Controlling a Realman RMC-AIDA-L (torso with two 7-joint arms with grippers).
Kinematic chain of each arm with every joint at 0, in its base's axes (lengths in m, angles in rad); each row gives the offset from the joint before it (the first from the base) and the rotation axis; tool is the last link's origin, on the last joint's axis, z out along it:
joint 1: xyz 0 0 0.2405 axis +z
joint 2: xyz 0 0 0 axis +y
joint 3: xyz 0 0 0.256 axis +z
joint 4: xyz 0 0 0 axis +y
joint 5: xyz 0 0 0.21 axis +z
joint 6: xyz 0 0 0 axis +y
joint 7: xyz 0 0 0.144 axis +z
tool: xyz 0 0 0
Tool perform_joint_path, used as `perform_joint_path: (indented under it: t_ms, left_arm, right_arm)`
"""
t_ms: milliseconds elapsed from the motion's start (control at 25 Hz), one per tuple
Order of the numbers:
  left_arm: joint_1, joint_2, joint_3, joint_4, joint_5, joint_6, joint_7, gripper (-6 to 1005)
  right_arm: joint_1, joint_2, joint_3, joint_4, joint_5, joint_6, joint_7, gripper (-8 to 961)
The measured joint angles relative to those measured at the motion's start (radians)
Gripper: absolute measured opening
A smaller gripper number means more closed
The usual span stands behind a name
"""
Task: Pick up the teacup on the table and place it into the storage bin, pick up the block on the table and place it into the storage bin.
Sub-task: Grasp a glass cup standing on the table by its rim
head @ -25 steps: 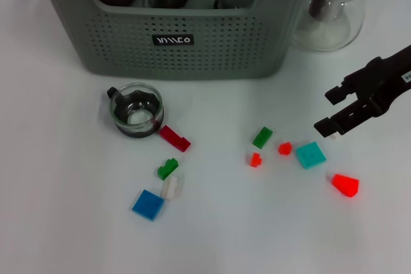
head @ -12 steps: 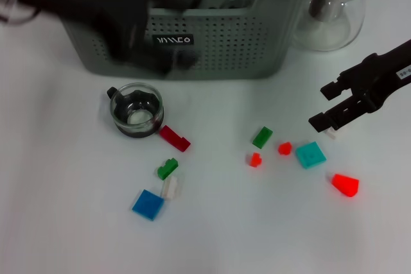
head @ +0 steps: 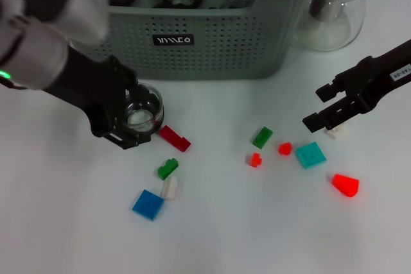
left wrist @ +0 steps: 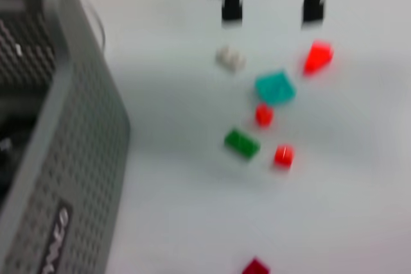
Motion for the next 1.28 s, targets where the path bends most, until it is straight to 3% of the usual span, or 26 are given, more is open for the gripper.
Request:
perform_joint_path:
  t_ms: [440, 680, 1200, 1280]
  left_arm:
    - [-0.025, -0.001, 0.177, -0.198, 0.175, -0.256, -0.01, 692]
    - [-0.047, -0.001, 0.203, -0.286, 0.21, -0.325, -0.031, 673]
    - [-0.051, -0.003, 0.242, -0.348, 0.221, -0.378, -0.031, 631]
    - [-0.05, -0.003, 0.242, -0.349, 0.221, -0.383, -0.033, 536]
  right_arm:
    - [0.001, 0.006, 0.0, 0.01, 0.0, 0.008, 0.008, 914]
    - [-0.002, 0.006, 0.0, 0.01, -0.001, 0.01, 0.008, 914]
    - [-0.004, 0.006, 0.0, 0.01, -0.004, 0.017, 0.008, 915]
    - [-0.004, 0.005, 0.0, 0.01, -0.004, 0.018, 0.008, 915]
